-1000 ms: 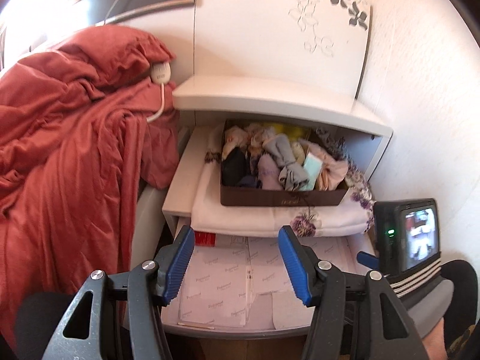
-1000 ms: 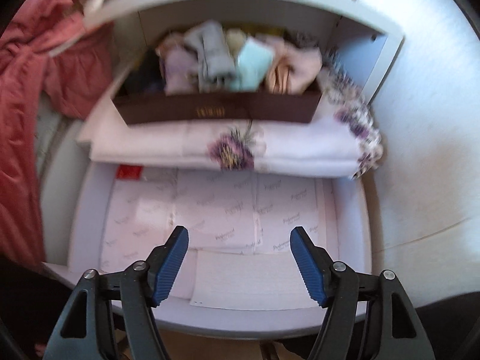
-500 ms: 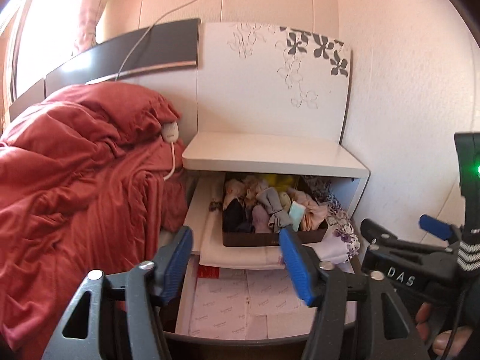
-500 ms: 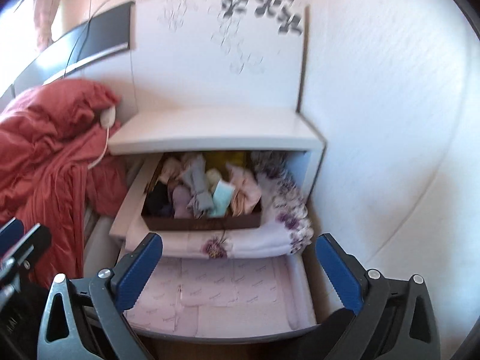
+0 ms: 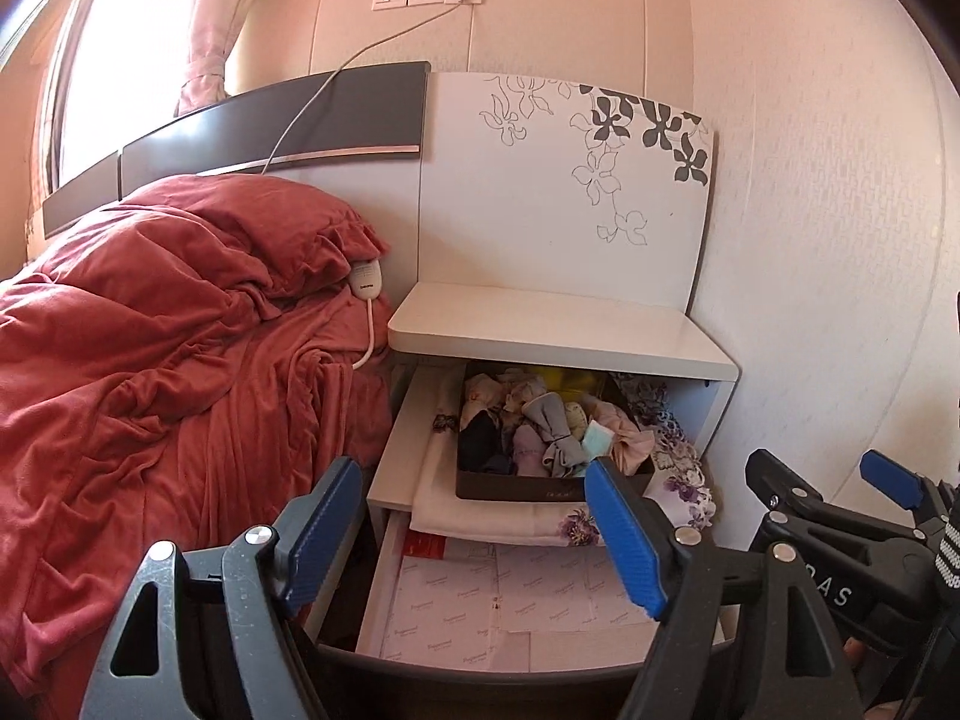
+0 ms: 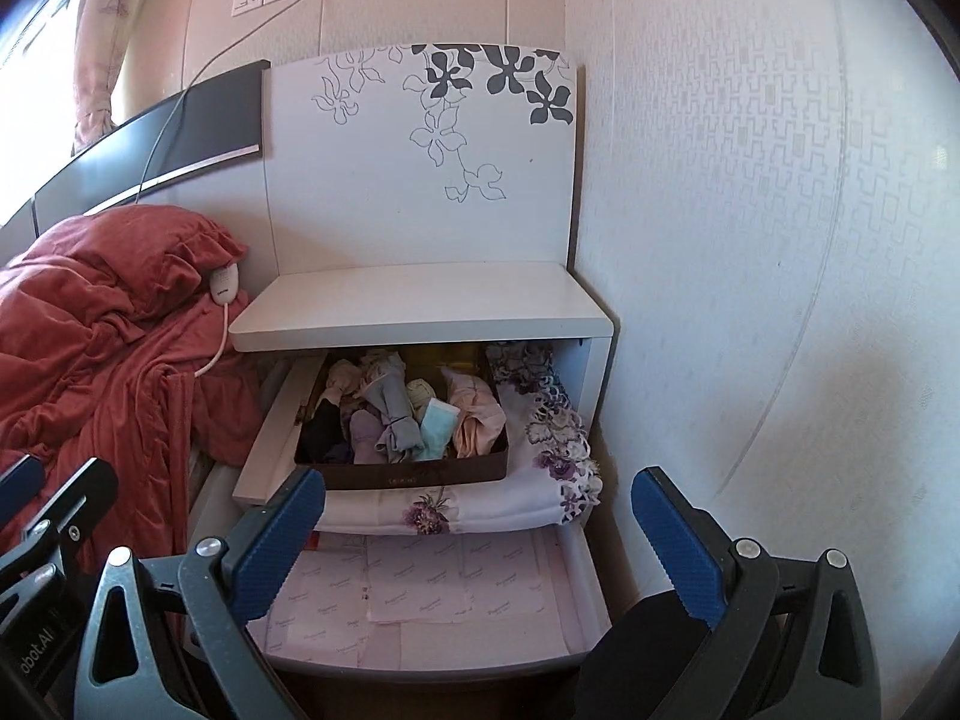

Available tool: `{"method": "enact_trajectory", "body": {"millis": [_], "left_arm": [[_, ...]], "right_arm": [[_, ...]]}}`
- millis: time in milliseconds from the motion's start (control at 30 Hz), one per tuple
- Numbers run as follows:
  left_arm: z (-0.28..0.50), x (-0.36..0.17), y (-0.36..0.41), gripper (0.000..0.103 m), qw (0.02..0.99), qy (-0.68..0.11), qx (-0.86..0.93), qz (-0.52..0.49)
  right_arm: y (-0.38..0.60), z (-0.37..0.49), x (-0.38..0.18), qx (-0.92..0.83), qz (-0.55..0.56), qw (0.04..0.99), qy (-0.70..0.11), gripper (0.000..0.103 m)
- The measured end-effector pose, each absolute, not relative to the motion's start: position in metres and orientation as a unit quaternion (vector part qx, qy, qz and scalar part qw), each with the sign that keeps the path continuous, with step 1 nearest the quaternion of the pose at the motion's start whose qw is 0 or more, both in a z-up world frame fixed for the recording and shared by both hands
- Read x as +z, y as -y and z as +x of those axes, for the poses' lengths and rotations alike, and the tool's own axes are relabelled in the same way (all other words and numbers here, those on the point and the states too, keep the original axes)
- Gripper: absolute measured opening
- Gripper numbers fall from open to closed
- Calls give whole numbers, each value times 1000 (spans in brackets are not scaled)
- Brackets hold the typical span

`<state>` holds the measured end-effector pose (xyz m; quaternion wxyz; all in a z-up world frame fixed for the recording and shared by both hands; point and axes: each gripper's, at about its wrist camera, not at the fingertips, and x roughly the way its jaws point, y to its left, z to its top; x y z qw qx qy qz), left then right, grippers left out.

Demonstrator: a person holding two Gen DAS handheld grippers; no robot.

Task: Organize soft objects

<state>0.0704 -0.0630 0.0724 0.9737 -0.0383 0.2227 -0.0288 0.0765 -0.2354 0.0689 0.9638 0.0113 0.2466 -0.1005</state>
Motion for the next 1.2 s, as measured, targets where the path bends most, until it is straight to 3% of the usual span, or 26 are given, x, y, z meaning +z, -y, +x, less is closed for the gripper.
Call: {"method": "enact_trajectory", "body": {"millis": [867,1033,1200], "left_arm": [[74,59,69,78,968,-243,-52,-23],[74,57,70,72,968,-244,-60,-23],[75,57,72,72,968,-244,-61,-18]], "right_arm": [[236,84,49,-93,0,959,-267,103],[234,84,47,-92,-6,959,-269,103],[235,84,46,-92,-1,959,-269,103]]}}
